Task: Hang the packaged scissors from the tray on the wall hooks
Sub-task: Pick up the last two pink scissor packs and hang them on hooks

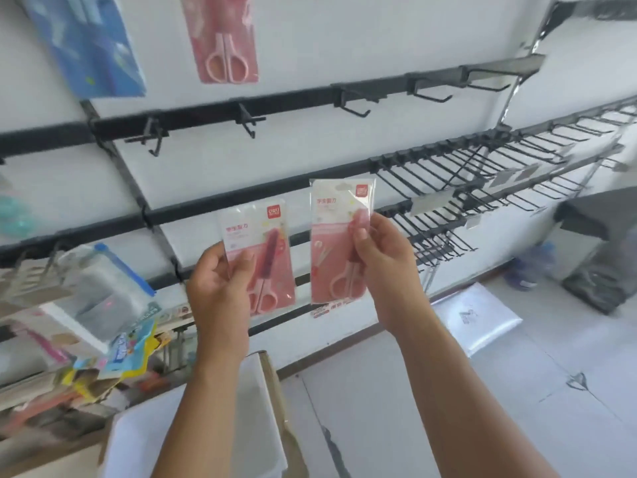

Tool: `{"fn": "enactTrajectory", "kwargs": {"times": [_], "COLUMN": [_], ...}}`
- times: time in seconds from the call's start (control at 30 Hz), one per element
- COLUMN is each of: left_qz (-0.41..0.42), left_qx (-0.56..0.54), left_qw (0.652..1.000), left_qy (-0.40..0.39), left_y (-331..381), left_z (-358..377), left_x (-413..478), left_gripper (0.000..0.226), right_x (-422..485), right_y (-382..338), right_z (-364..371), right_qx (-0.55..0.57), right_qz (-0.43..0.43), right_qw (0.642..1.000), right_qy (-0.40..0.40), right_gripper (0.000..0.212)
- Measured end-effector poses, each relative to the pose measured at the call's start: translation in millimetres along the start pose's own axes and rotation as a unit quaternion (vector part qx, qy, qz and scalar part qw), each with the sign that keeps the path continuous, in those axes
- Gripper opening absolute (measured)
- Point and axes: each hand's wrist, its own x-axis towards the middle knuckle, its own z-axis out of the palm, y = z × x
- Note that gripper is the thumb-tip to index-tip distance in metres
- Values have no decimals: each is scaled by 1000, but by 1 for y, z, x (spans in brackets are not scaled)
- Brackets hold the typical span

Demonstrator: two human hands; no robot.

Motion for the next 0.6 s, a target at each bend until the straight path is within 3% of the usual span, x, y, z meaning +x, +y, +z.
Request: {"fn": "enactTrajectory", "kwargs": {"times": [0.3, 0.6], "left_qz": [38, 84], "left_qx": [-29, -87], "left_qw": [999, 992], "left_qy": [-5, 21], "left_y": [51, 82], "left_z": [104, 141], "left_x": [-12, 43], "left_gripper": [19, 31], "right_x": [31, 99], "right_y": [-82, -113], "right_z": [-81, -69], "right_qx": [9, 31], "right_qz": [-42, -85], "right_qw": [999, 996], "right_qy": [29, -7], "right_gripper": [25, 24]}}
